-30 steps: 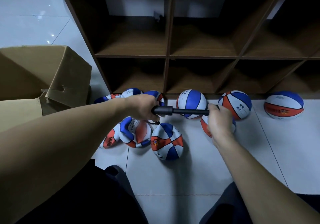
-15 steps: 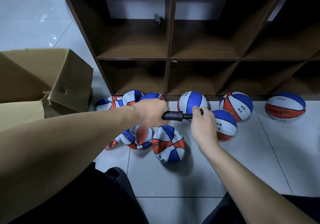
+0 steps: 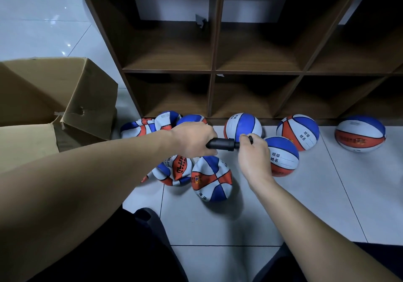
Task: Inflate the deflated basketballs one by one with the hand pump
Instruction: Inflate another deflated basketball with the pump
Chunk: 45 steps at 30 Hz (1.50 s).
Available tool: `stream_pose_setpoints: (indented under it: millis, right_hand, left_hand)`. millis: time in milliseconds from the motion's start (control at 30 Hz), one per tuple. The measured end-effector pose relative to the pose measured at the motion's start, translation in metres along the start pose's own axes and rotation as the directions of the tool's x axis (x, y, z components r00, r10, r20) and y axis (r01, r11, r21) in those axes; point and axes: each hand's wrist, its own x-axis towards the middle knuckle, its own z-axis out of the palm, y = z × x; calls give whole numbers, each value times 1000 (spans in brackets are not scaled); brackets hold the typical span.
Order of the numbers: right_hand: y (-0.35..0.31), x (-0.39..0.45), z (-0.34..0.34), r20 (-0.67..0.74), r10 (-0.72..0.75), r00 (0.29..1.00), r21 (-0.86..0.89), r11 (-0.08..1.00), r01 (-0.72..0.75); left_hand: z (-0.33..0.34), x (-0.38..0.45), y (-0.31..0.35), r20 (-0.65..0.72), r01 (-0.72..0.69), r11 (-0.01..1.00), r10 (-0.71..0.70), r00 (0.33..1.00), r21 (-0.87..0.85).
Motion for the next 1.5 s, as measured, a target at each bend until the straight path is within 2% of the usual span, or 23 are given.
stream_pose_setpoints:
  millis: [100,233,367,533,1000,1200,1367,1500]
  right_hand:
    - [10,12,-15,-88,136,987,88,988,-128]
    - [18,22,-29,-112,250,962,179,957,-228]
    - [12,21,-28,-159,203,966,208,964,-168]
    - [4,9,-13,-158,55,986,110,993,-37]
    - [-1,-11,10,-37,-30,999,48,998,32]
    - [-3,6,-2,19,55,998,81,995,-56]
    - [5,27,-34,-66,220,973,201,958,-203]
    - [6,25,-37,-113,194,975,200,965,-169]
  left_hand:
    - [2,-1,-21,1,59,997,-59,998,56]
    - [0,-8,-37,53,89,996,-89,995,7]
    - [5,-5,-27,-2,93,995,-93,996,22]
    - [6,-2,-12,-31,64,998,-64,997,0]
    - [5,2,7,-24,5,1000,-4,1000,18]
    - [1,3,-1,-23,8,1000,-8,1000,-1]
    - [-6,-5,-32,38,83,996,-82,996,-32]
    - [-3,-7,-31,37,107,994,-106,994,-26]
